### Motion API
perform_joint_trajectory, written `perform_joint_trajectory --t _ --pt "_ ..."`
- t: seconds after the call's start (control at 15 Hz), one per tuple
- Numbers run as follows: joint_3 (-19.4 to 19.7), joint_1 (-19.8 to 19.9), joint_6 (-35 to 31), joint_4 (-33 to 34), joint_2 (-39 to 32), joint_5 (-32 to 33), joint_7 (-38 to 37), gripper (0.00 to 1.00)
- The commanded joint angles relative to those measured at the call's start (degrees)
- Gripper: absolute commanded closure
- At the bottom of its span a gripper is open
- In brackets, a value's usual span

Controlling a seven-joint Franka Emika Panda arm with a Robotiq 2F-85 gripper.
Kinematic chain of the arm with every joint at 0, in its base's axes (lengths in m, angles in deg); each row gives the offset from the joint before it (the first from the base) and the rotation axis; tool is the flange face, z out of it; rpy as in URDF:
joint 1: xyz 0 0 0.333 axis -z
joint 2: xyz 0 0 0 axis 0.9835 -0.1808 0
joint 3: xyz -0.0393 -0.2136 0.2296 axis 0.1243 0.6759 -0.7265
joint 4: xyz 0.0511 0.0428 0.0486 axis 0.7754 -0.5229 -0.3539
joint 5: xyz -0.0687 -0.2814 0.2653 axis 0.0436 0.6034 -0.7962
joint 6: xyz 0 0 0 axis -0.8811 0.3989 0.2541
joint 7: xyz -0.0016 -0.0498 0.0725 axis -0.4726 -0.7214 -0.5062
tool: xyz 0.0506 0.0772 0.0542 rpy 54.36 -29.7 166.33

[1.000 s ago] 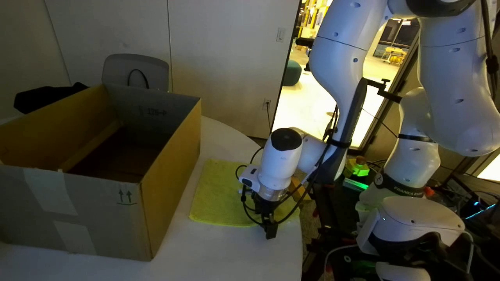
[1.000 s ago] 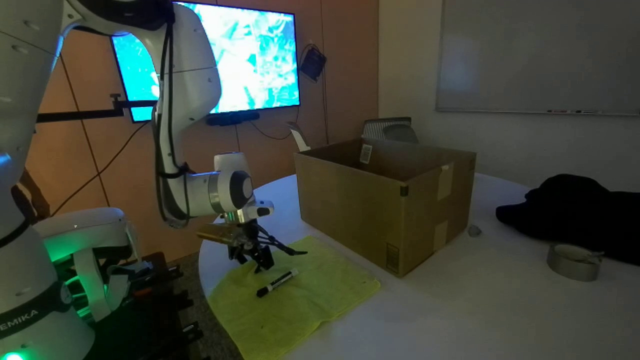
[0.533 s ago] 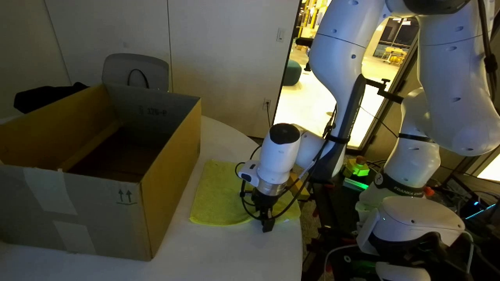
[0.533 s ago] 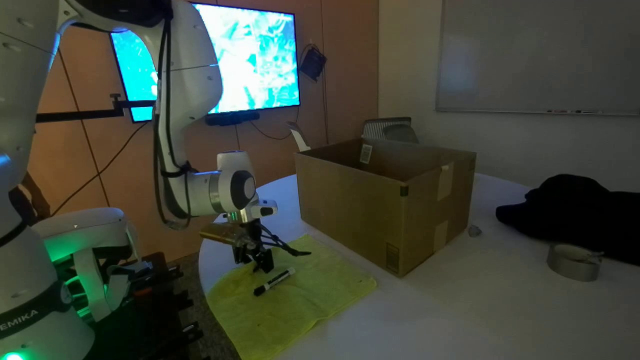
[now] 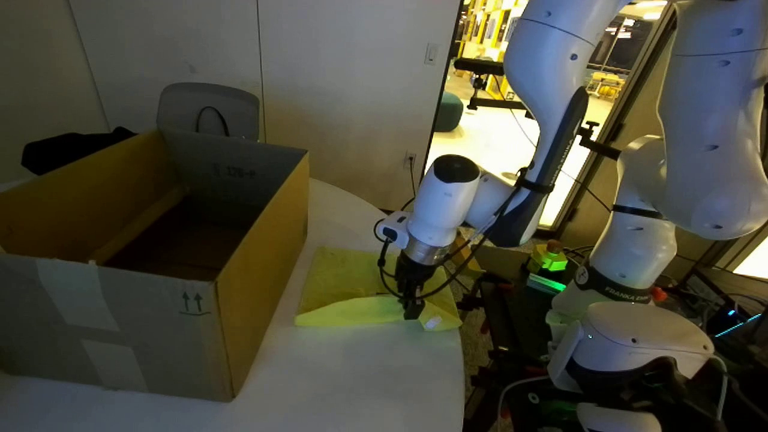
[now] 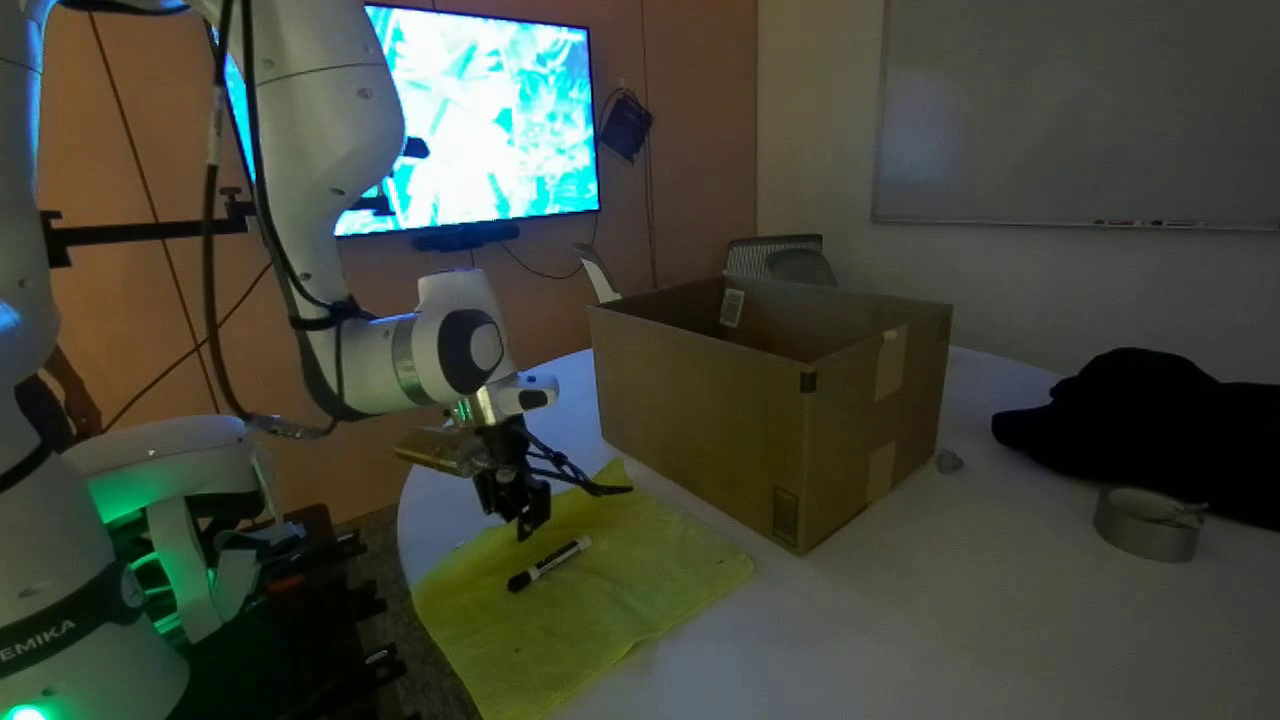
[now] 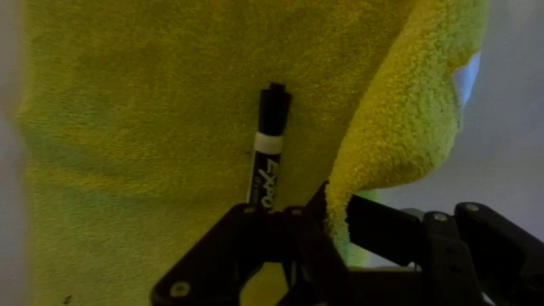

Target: Put the marker on the towel, fold the towel, and then put the folded towel in the box

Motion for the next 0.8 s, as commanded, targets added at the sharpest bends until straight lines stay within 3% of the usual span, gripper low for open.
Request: perform_joint_trajectory --t 0.0,0.27,0.4,0.47,0.73 --pt "2.6 1.8 -1.5 -4.2 6.0 0.6 -1.3 0.98" --pt "5.2 3.4 -0.5 -3.7 5.4 -0.5 -1.6 0.98" --pt "5.8 4.1 -0.1 -3.0 4.0 -0.8 -1.1 0.73" --pt "6.0 4.4 -0.2 -2.8 3.6 -0.9 -1.1 0.69" --pt "6.6 6.6 -1.2 -3.2 2.9 -1.7 -0.2 0.38"
